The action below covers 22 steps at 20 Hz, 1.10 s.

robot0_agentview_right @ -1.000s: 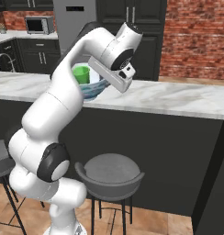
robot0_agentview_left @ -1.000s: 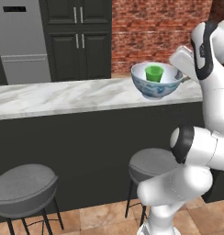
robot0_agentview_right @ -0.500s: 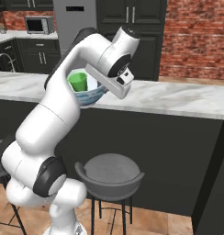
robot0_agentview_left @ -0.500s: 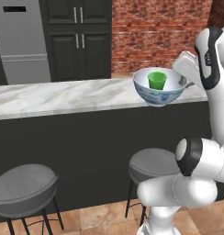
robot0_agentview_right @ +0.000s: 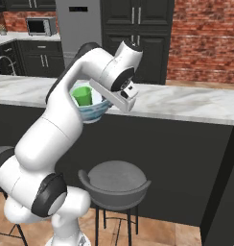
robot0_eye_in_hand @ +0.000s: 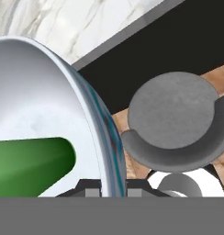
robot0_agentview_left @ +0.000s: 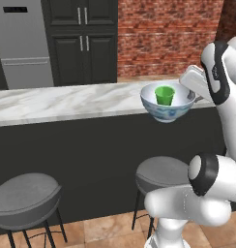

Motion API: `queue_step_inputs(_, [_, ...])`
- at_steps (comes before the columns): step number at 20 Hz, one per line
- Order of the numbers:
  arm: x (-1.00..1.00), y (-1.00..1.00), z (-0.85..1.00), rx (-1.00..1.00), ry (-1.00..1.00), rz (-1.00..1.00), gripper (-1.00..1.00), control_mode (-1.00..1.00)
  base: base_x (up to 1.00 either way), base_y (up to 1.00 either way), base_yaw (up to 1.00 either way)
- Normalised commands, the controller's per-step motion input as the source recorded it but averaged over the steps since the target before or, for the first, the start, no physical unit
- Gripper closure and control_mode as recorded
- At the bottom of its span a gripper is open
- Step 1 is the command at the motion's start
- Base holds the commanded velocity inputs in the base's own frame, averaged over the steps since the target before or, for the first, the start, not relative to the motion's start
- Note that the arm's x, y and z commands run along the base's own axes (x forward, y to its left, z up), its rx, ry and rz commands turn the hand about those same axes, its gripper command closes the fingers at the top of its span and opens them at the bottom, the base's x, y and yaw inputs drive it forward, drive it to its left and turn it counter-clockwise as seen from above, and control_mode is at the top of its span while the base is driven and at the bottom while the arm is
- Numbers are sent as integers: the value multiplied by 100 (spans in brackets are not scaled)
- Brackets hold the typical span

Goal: Place the cup inside the bowl on the dining table and move the bowl to any counter.

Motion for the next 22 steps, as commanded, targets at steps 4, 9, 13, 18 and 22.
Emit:
queue_step_inputs(4, [0,0,-10,-1,2,-3,100,-100,0,0,0])
queue_step_inputs(9, [0,0,9,0,0,-2,100,-100,0,0,0])
queue_step_inputs(13, [-1,0,9,0,0,-2,100,-100,0,0,0])
queue_step_inputs(18, [0,0,0,3,0,-2,100,-100,0,0,0])
queue_step_inputs(22, [0,0,0,2,0,-2,100,-100,0,0,0])
